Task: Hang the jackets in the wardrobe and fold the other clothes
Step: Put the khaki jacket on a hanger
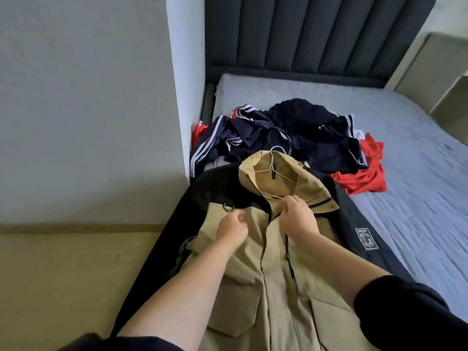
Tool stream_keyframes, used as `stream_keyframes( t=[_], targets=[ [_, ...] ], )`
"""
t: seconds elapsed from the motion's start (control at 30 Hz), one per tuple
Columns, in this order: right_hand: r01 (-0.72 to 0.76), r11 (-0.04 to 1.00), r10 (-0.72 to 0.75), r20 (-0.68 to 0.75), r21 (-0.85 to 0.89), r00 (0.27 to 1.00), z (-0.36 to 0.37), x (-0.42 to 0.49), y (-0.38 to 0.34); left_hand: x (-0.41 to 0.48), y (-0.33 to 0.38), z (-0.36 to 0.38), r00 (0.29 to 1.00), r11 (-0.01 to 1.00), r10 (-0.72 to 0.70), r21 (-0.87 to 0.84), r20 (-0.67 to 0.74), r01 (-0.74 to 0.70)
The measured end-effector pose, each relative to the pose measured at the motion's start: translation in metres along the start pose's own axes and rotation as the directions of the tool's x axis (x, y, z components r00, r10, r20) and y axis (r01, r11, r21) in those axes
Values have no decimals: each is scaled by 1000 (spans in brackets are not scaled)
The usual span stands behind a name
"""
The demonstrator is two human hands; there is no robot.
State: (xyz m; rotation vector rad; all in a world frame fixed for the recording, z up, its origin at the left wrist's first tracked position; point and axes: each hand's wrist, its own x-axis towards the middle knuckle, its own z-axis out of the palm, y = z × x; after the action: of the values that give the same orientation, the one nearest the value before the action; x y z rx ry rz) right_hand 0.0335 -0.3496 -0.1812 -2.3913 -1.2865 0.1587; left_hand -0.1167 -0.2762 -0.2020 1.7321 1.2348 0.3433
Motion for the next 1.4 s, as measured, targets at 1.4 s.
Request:
stream_keyframes(
  t=[1.4],
  targets=[
    [-239, 970, 234, 411, -41, 881, 77, -33, 51, -21, -81, 91, 946, 680, 135, 667, 294, -304]
  ],
)
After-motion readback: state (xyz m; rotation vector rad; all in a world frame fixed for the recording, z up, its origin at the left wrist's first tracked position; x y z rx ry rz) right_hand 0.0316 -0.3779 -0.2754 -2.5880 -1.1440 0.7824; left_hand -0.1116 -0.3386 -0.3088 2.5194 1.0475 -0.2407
